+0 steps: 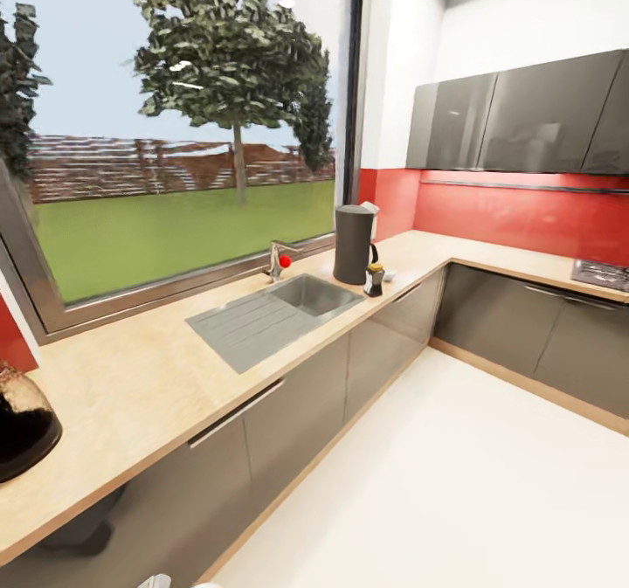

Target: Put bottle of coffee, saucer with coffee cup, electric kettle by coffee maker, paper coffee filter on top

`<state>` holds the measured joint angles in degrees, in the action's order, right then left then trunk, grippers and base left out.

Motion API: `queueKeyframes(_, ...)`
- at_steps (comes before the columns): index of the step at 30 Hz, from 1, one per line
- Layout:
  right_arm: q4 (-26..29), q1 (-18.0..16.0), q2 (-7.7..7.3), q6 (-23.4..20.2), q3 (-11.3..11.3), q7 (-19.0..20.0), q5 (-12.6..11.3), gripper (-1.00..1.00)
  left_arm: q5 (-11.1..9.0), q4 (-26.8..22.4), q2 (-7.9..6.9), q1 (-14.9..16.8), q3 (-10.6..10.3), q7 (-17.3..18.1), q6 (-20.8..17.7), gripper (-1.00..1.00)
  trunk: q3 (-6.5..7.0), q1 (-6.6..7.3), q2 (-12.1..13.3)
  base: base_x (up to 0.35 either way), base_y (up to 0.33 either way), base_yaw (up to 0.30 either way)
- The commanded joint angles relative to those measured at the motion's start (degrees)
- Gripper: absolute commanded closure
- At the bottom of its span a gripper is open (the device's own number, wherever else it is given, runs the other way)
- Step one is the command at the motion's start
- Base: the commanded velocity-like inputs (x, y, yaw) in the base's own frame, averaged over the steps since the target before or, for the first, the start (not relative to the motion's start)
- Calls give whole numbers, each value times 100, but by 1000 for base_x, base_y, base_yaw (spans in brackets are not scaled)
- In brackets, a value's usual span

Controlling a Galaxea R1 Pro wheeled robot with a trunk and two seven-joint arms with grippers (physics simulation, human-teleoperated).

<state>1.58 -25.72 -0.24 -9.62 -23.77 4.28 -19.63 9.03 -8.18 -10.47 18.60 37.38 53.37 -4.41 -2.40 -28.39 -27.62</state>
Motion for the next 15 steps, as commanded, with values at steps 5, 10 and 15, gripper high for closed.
queueKeyframes(5,9,-4,-3,-31,-48,16,-49,-100,47,-8,1,3,50,16,-33,100,-12,-3,-11,11,-8,-264)
queueKeyframes(10,9,-4,-3,-31,-48,17,-49,-100,47,-5,1,3,50,16,-33,100,-12,-3,-11,1,-1,-265)
queueKeyframes(15,9,-3,-3,-31,-48,13,-49,-100,57,-8,3,3,46,16,-33,100,-12,-3,-11,0,0,-265)
